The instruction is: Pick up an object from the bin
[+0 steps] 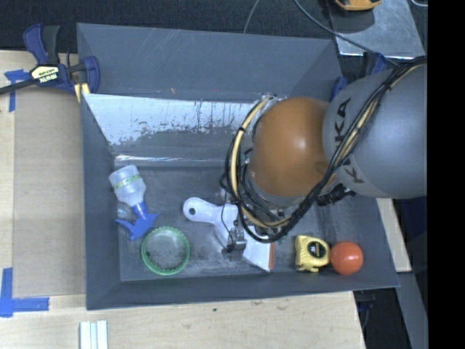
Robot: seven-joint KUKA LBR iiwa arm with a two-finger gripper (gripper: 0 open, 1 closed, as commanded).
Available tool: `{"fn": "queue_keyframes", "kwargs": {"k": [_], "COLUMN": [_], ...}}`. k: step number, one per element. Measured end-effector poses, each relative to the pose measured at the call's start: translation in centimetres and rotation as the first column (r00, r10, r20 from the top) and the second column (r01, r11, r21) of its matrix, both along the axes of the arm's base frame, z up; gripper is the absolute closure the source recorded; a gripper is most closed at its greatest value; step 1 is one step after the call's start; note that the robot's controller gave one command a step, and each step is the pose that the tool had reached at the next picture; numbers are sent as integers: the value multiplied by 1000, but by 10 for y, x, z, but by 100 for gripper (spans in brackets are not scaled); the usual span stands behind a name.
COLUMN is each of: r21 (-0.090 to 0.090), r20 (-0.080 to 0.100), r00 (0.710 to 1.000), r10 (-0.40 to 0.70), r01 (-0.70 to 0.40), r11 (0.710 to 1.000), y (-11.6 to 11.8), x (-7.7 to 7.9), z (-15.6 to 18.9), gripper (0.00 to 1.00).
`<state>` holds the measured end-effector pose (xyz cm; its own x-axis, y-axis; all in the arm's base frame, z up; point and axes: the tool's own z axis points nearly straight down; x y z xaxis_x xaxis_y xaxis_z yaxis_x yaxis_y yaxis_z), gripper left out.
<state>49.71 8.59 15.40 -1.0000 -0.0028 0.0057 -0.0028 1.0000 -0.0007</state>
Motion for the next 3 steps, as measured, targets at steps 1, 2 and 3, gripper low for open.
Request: {"fn": "queue_keyframes", "kwargs": {"k": [1, 2, 3], "r21": [-1, 0, 2], "r20": [5, 4, 17], "r00": [999, 999, 999], "r10": [-48, -47, -33], "r01": [48, 47, 33], "r11": [999, 999, 999], "y": [-17, -16, -14], "x": [99, 97, 114], "z": [-48, -46, 70], "gripper": [0, 100, 100]}}
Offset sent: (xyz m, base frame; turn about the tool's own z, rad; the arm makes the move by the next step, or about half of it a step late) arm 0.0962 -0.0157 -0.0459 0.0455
